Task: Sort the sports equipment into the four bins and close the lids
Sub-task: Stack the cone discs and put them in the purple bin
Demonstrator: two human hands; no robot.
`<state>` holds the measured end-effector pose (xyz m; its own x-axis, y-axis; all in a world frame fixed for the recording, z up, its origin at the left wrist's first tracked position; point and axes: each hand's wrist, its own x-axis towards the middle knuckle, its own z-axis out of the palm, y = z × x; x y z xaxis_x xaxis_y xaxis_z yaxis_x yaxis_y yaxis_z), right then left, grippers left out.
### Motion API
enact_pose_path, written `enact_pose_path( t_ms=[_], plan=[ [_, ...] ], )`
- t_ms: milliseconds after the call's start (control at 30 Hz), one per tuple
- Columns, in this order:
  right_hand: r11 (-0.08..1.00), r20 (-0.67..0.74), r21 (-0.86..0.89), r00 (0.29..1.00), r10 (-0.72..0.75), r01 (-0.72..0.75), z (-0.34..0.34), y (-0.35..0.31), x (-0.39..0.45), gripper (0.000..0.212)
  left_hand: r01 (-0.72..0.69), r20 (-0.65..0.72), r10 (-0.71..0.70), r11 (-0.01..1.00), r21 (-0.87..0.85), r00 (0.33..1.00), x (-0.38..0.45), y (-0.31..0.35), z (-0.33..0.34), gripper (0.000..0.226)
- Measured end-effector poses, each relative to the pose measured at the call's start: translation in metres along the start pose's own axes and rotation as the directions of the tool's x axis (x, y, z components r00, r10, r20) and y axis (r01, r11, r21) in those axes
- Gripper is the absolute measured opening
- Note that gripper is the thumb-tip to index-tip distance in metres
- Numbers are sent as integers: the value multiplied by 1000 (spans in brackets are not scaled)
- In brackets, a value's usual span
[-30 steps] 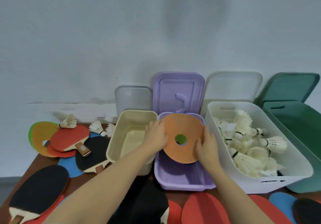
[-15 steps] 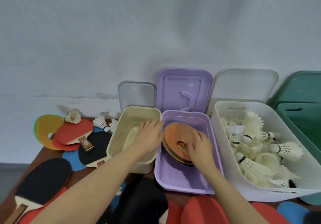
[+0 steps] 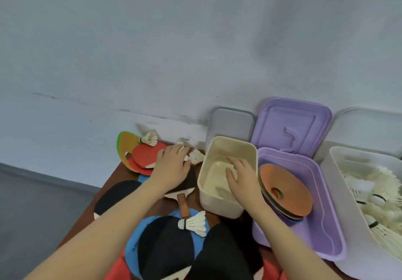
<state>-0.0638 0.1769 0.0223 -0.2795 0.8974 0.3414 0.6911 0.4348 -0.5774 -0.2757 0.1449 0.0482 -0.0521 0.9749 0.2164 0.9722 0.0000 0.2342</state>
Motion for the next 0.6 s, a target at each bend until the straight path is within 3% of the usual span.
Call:
enact_pose_path(
  t_ms=[400, 600],
  plan=[
    [999, 247, 25, 968, -40, 35, 163, -110, 71, 40, 239, 106, -235, 971, -29, 966, 7, -203, 2, 54],
    [986, 495, -157, 861, 122, -50, 235, -129, 104, 46, 327, 200, -312, 944, -41, 929, 26, -270, 26, 73]
  ],
)
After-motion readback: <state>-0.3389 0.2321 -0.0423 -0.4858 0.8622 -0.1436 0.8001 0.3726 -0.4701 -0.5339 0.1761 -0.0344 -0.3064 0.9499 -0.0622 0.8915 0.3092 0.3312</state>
